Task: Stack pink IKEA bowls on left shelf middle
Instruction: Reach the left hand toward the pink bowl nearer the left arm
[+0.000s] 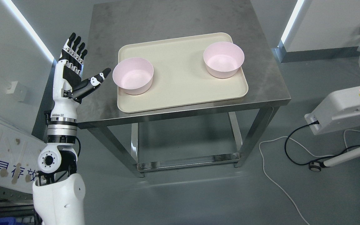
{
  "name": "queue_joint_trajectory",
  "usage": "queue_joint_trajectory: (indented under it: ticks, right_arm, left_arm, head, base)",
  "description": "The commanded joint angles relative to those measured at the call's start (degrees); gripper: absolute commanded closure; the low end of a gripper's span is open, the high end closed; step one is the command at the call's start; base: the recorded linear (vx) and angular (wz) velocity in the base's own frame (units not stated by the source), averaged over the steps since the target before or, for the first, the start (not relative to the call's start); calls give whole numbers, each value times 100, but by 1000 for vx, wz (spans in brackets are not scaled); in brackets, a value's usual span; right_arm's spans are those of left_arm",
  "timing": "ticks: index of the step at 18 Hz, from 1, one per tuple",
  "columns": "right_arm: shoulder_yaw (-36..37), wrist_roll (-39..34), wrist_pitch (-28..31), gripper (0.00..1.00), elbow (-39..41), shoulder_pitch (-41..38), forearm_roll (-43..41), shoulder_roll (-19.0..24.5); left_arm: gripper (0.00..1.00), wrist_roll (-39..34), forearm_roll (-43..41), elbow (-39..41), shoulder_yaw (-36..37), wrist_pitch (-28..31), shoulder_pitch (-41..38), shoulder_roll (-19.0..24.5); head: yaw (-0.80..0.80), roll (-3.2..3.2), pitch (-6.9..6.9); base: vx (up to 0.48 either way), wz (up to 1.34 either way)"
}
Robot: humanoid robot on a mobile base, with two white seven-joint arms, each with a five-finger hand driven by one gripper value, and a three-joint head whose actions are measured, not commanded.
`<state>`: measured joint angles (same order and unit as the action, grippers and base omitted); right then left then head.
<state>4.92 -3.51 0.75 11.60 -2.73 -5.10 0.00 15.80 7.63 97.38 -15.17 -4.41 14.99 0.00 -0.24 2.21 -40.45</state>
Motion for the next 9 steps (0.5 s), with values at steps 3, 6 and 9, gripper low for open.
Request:
queue_joint_trajectory:
  ticks: [3, 6, 9]
  right_arm:
    - [0, 0, -5, 0, 0, -8, 0, -100]
    - [0, 0, -5, 0, 0, -8, 0, -100]
    - [0, 0, -5, 0, 0, 1, 0, -100]
  left_arm:
    - [0, 54, 2, -26, -179, 10, -50, 289]
    - [0, 264, -7, -244, 118, 177, 248, 735]
    - [0, 1001, -42, -982, 865, 204, 907, 1728]
  head:
    - [0, 0, 0]
    - [0, 0, 0]
    - [0, 0, 0]
  base:
    - [9, -14]
    - [-3, 0]
    - [-3, 0]
